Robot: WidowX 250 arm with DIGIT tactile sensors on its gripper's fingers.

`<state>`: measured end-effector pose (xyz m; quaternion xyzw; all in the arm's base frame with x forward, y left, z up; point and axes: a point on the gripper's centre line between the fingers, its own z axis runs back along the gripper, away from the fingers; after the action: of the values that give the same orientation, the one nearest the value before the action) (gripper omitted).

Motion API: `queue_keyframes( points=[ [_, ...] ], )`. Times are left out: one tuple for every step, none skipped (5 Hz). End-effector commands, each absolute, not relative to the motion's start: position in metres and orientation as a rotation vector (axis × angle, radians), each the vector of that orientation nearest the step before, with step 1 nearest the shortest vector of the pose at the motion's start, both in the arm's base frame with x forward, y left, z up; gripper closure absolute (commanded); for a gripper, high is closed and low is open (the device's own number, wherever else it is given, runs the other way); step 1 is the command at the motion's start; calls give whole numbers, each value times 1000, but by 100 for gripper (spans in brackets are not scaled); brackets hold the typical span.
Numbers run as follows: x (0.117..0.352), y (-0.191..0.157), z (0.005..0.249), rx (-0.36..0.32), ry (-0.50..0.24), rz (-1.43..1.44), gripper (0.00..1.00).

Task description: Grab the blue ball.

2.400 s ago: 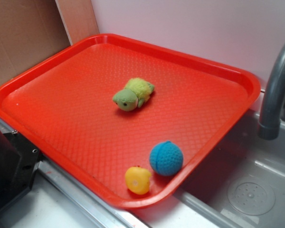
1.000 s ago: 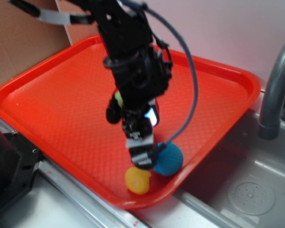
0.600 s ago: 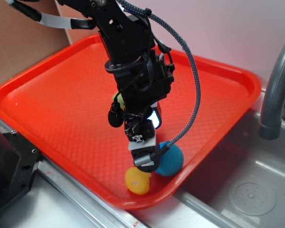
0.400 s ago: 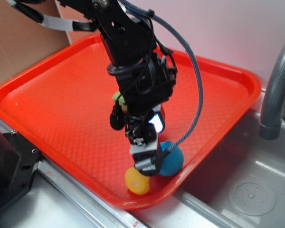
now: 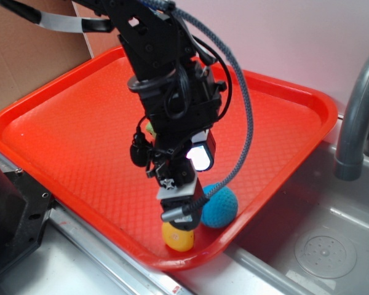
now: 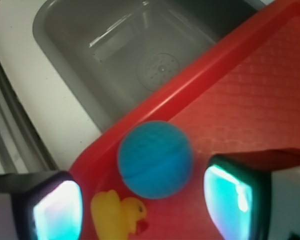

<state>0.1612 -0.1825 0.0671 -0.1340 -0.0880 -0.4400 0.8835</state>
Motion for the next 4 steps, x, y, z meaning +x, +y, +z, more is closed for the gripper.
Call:
queue_keyframes(
  points=[
    [157, -196, 62, -267, -161, -929, 0],
    [161, -197, 42, -250, -108, -938, 0],
    [161, -200, 38, -240, -77, -924, 100],
    [162, -194, 45, -257, -89, -907, 100]
  ],
)
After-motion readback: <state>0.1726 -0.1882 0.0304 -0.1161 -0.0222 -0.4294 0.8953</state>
